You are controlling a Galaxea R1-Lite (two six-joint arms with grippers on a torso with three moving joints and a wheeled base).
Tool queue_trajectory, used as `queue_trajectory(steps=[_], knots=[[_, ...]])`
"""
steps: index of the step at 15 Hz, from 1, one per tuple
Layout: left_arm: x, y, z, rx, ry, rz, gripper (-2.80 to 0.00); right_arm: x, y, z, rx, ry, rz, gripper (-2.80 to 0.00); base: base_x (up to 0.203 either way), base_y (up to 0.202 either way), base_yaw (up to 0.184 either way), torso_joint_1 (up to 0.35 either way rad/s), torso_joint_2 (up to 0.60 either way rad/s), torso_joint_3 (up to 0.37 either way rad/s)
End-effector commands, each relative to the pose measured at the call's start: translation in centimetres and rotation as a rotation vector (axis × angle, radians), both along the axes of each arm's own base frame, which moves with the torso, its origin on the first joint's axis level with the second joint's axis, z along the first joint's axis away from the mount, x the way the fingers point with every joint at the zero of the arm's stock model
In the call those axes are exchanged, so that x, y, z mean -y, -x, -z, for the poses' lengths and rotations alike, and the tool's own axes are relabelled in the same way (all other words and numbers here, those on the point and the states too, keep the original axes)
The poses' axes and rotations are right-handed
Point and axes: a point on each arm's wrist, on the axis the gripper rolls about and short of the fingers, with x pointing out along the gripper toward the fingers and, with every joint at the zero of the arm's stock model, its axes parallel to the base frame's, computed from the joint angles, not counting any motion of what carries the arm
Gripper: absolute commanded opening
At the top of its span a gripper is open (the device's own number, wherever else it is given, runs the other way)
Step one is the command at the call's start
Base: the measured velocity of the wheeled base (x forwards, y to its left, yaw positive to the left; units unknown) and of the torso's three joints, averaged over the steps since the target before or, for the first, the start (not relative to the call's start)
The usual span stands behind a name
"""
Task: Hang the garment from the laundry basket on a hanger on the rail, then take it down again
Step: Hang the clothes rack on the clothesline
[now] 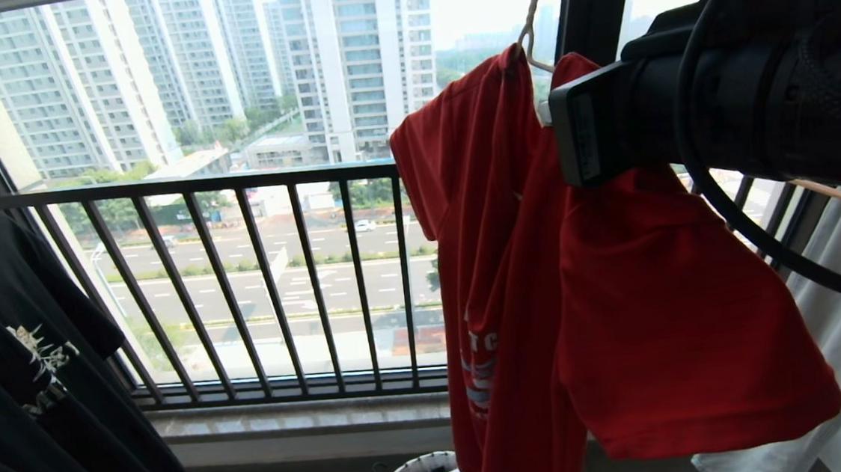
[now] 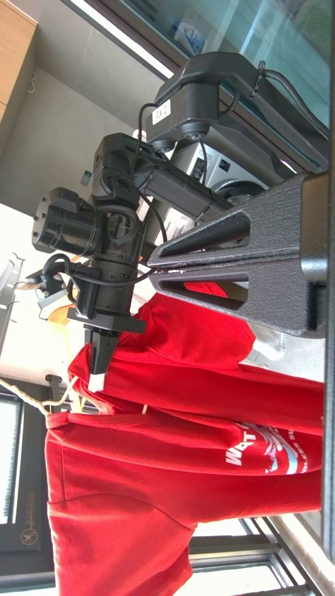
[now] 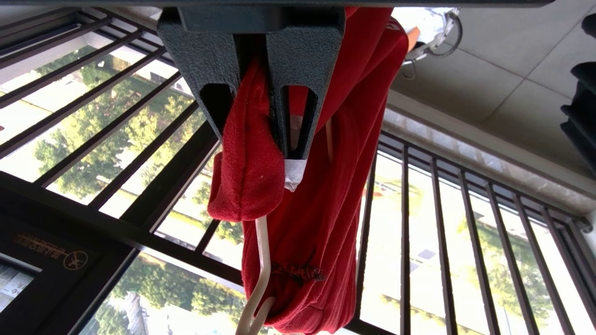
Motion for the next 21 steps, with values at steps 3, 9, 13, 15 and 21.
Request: queue_trajectory(steps=[3, 9, 13, 15, 21], knots=[[-0.1, 0.9, -0.2, 0.022, 0.001, 0.005, -2.8, -1.0, -1.7, 0.3, -0.009, 0.016, 0.03, -2.8, 0.0, 0.0, 0.0, 0.0, 0.0, 0.0], [-0.2, 1.6, -0.3, 0.037, 0.003, 0.007, -2.8, -1.4, -2.5, 0.8, -0.036, 0.044, 0.035, -2.8, 0.0, 0.0, 0.0, 0.0, 0.0, 0.0], [-0.2, 1.7, -0.3, 0.037, 0.004, 0.006, -2.8, -1.4, -2.6, 1.0, -0.041, 0.05, 0.036, 0.0, 0.0, 0.0, 0.0, 0.0, 0.0, 0.0], [-0.2, 1.8, -0.4, 0.04, 0.003, 0.007, -2.8, -1.3, -2.5, 0.9, -0.04, 0.047, 0.038, 0.0, 0.0, 0.0, 0.0, 0.0, 0.0, 0.0], [-0.2, 1.7, -0.3, 0.034, 0.003, 0.007, -2.8, 0.5, -1.1, 2.0, -0.069, 0.065, 0.041, 0.0, 0.0, 0.0, 0.0, 0.0, 0.0, 0.0]])
